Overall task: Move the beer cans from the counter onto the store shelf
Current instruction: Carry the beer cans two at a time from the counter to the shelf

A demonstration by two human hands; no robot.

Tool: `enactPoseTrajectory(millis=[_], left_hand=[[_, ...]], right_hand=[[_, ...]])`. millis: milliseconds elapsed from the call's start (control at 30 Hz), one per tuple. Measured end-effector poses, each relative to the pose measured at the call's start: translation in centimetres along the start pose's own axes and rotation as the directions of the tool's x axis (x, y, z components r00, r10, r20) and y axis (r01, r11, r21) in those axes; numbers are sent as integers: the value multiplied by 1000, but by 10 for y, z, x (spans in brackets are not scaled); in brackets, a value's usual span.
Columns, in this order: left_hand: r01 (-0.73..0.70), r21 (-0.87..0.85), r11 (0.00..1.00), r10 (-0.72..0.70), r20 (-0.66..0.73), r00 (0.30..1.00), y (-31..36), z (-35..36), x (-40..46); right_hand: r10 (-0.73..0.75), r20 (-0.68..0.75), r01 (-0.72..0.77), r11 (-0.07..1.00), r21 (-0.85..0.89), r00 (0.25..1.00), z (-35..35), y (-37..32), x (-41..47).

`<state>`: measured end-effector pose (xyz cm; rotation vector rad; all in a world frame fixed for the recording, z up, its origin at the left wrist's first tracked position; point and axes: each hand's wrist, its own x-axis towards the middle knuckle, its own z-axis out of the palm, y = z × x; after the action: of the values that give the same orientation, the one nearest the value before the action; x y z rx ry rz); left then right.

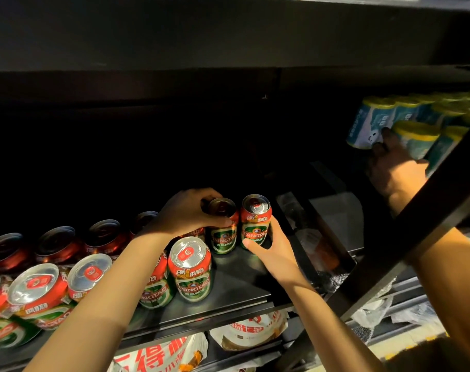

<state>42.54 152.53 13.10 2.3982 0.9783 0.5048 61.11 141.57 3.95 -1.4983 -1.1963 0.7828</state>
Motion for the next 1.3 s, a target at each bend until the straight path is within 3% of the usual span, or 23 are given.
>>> enactPoseTrajectory(millis=[467,900,1000,1100,1167,1233,1300], left_hand=[[14,-19,1000,-14,26,1000,-1,-2,-2],[47,-50,998,-40,133,990,-1,-2,1],[65,45,997,-73,195,978,6,-10,-1],[36,223,974,-75,169,983,20,-17,-11],[55,213,976,-83,124,989,44,-19,-36],[-89,290,953,70,76,995,69,-18,-66],[-306,340,889,307,50,950,90,-11,-92]], right_hand=[[-4,-32,1,995,-100,999,2,5,3],[145,-102,-159,976,-150,984,10,-20,-19],[127,-194,-172,956,-239,973,9,-34,-46],[120,-301,-221,919,-327,946,8,-46,-81],[134,-328,-257,894,-366,935,9,-50,-114],[144,-348,-289,864,-413,926,9,-58,-151],[152,-359,-322,816,-479,921,8,-66,-191]])
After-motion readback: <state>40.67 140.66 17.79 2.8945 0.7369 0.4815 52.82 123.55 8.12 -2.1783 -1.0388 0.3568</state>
